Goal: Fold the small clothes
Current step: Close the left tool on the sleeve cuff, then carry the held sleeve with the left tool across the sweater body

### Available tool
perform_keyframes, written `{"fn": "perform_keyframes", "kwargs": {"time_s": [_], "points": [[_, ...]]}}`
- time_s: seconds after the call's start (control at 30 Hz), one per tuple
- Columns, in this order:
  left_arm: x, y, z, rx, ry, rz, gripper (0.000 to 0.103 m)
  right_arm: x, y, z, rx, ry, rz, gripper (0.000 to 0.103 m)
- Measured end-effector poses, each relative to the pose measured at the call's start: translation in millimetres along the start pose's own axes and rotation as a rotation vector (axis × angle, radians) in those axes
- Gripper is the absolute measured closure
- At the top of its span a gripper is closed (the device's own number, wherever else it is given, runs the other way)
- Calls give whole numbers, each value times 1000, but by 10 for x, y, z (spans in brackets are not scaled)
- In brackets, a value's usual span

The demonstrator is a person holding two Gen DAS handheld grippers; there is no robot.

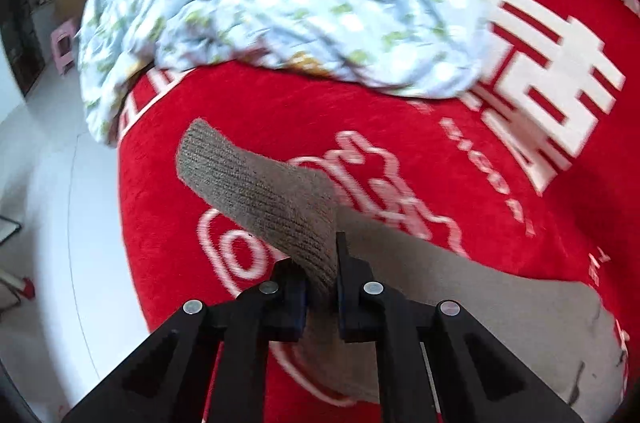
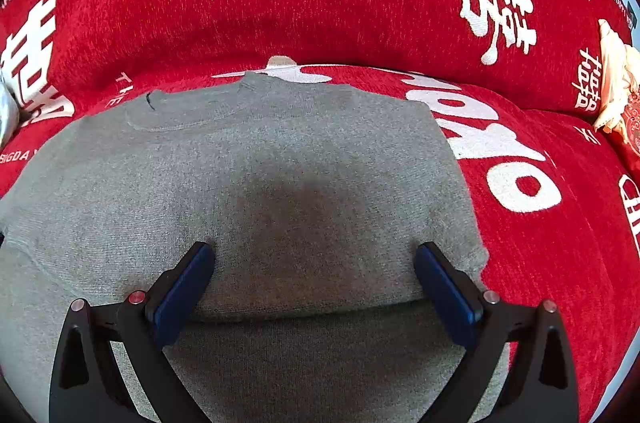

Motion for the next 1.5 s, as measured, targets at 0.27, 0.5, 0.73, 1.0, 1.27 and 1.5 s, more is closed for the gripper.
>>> {"fn": "perform_keyframes", "kwargs": {"time_s": [0.27, 0.5, 0.73, 1.0, 1.27, 1.5], "points": [[-178, 674, 173, 129, -15, 30, 91, -1, 6, -2, 3, 2, -4, 2], [-325, 1168, 363, 224, -41, 57, 91, -4, 13, -4, 4, 4, -5, 2], [-557, 1660, 528, 301, -56, 134, 91, 1, 13, -2, 10, 9, -16, 2], [-965, 2385, 795, 421, -30, 224, 91, 2, 18, -3, 17, 14, -28, 2], [-1246, 2943, 1093, 513, -34, 268, 91, 1, 26, -7, 20, 12, -45, 1], [-1410, 3290, 1304, 577, -38, 291, 91, -186, -4, 74, -14, 1, -61, 1]]}}
Point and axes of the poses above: each gripper's, at about its wrist camera, not at the fingertips, and x roughly the way its jaws point, y to its right, z to its underside, the point moved 6 cm from there along x, roughly the way its jaws point, and after that the axes turned 4 degrees about x, right-handed, at the moved point
